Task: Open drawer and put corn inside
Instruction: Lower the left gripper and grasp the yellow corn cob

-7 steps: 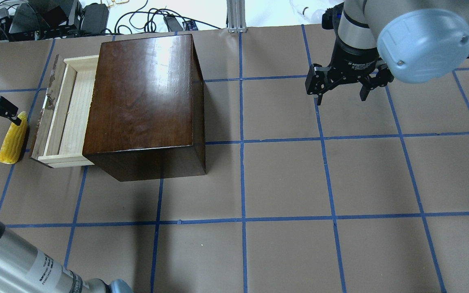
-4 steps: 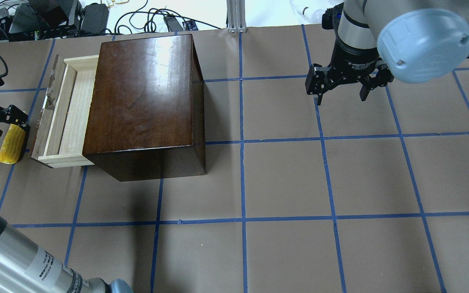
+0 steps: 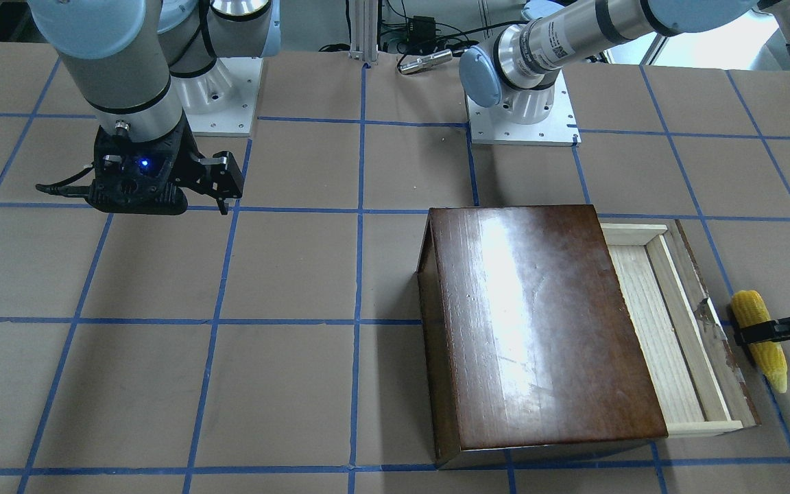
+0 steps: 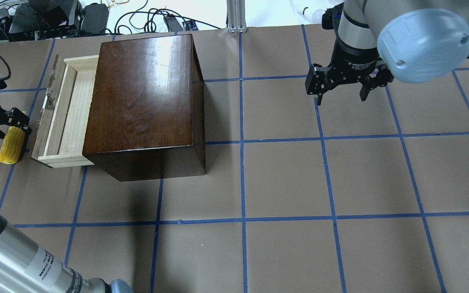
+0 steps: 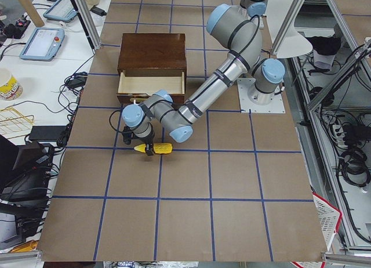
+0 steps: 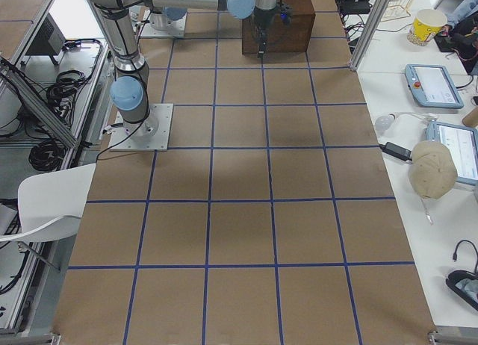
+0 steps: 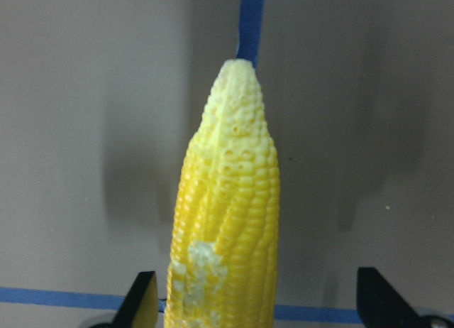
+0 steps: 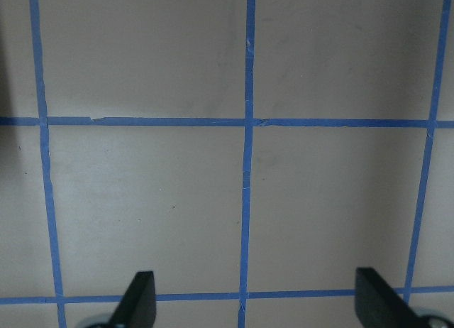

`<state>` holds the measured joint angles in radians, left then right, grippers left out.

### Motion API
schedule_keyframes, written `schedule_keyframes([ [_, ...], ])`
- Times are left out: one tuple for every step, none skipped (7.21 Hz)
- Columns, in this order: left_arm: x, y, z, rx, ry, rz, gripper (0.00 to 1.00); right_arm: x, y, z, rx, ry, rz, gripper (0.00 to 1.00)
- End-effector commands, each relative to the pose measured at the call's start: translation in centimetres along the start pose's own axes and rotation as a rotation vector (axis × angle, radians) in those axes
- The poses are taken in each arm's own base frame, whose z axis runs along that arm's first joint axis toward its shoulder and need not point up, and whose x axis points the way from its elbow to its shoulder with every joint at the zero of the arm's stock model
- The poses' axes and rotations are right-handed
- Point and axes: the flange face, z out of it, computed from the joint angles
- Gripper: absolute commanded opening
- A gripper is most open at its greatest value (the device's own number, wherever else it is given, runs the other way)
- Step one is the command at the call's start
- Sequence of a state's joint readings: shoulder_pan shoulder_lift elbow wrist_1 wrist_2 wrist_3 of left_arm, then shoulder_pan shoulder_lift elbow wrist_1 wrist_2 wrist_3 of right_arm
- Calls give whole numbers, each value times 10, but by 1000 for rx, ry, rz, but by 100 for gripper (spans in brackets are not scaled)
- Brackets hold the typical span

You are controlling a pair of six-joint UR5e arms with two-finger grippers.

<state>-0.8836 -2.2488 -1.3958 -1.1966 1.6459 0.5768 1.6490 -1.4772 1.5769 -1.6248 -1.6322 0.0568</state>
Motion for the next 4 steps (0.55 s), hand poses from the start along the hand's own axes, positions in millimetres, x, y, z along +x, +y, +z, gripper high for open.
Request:
schedule_keyframes([
  [-7, 2, 4, -44, -57, 2, 16, 0, 0, 0, 1, 0, 0, 100],
  [-8, 0, 0, -38, -63, 1, 0, 0, 0, 0, 0, 0, 0, 100],
  [-9, 0, -1, -38, -63, 1, 0, 0, 0, 0, 0, 0, 0, 100],
  [-7, 2, -11, -29, -67, 8, 0, 0, 0, 0, 1, 0, 0, 100],
])
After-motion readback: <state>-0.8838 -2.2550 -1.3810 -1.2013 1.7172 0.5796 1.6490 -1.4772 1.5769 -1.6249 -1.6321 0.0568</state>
